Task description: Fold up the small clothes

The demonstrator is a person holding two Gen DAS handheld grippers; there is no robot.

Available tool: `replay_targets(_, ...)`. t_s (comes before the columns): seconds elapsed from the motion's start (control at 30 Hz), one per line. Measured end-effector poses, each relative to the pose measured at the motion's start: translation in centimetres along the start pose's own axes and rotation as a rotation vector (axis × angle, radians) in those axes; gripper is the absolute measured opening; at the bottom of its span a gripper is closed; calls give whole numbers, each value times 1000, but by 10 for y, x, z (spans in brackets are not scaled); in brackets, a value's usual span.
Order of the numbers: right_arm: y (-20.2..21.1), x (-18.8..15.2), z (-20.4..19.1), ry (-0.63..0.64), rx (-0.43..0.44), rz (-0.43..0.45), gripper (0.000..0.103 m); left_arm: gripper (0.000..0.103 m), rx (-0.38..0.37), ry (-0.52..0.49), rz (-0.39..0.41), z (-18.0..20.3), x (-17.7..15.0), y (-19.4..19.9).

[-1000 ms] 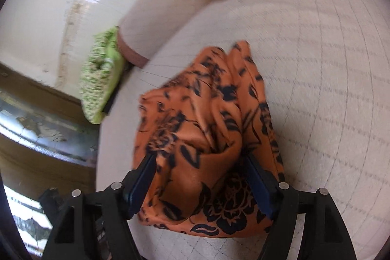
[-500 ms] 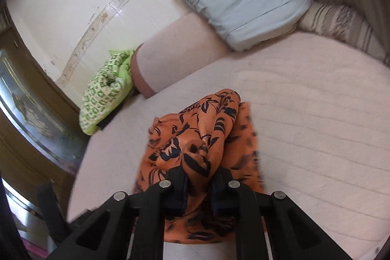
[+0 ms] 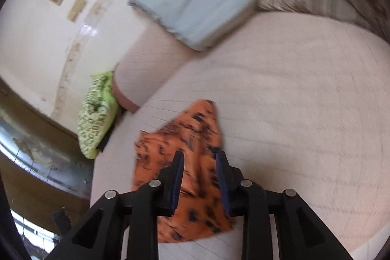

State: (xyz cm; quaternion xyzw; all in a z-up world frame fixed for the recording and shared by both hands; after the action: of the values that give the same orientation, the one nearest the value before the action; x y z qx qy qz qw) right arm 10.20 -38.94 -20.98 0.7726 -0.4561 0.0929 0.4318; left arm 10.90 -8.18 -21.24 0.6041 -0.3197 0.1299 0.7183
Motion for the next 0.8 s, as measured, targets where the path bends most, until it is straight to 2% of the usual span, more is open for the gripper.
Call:
replay_targets(0.17,-44,4,-61,151,27,-64,30,80,19,-25,-55,0,-11,-21)
replay_targets(0.3,-96,3,-88,223,-29,-123,30,84,-7,-2,-67,-7,-16,-28)
replay_targets(0.4,-150,3,-77,201,-116,-231,30,92,3,-4,-66,-10,-18,-33)
replay_targets(0.47,-189,0,-57,192,-197,-324,29,93,4,-9,-77,-10,-20,-38)
replay_targets(0.53,-209,1,-44,208,-174,-346,28,93,2,4,-91,-11,-20,-41)
replay_targets(0.63,-198,8,-42,165,-139,-349,28,93,-2,-1,-92,-12,-16,-33)
replay_targets(0.8,-131,6,-44,188,-48,-275,28,93,-31,13,-17,-16,-4,0)
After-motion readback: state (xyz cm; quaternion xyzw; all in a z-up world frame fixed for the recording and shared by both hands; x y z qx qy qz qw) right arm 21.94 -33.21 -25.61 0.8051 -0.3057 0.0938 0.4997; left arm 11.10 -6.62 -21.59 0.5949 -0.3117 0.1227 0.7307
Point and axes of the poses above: each gripper's, at about its wrist camera, not at the fingertips, and y roughly against the way its jaws point, z to its right, x to its top, the point moved 1 cm from there along -y, roughly the way its jaws point, and after that the axes turned 4 degrees about y, right-handed, at the moved point
